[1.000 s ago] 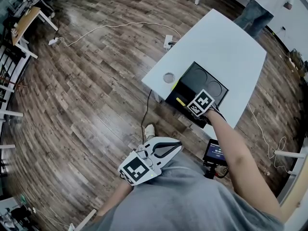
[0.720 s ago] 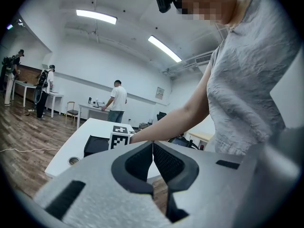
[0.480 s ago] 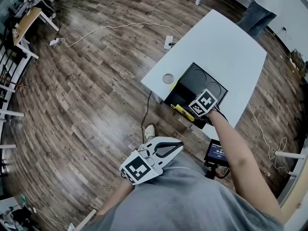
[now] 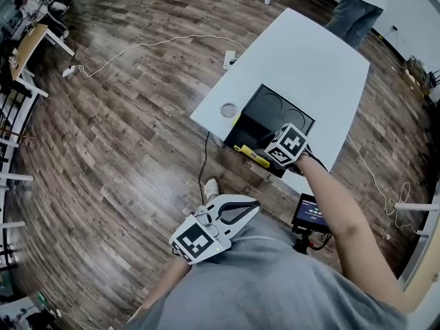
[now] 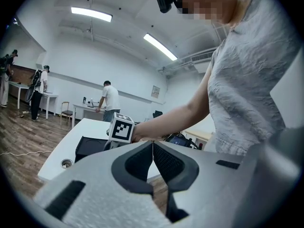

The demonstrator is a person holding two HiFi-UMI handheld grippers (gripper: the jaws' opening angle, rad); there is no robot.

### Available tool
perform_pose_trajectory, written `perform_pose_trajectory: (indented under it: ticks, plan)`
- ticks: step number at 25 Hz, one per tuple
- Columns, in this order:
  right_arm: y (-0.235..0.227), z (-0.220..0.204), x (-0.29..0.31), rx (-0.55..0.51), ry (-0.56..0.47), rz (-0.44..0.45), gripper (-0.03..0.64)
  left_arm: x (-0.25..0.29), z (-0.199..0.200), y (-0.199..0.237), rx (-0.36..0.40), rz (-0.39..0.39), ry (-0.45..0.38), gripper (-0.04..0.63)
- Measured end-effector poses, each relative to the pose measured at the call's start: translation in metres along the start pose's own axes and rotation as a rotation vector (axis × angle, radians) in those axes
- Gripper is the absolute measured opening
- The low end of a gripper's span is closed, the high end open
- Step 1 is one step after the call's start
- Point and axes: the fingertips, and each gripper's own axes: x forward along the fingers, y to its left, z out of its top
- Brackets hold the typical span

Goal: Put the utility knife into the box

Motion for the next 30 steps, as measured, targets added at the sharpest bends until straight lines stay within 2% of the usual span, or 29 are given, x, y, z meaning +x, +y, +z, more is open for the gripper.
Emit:
perform_pose_trajectory:
  ticks: [9,16,23,30]
  plan:
    - [0.035,0.019,-0.042,-0.043,-0.086,0.003,0.089,0.010,0.001,-0.011,0.017,-0.023,-0.003,0.018]
    - [0.061,0.023,-0.080,-0.031,-0.175,0.006,0.072,0.017,0.011,-0.014,-0.017,-0.011,-0.014,0.018]
    - [0.083,0.025,-0.123,-0.004,-0.315,-0.007,0.049,0.020,0.004,-0.014,0.017,-0.011,0.004,0.018]
    - [0.108,0.018,-0.146,0.042,-0.438,-0.023,0.046,0.015,0.007,-0.006,-0.011,0.035,0.008,0.018]
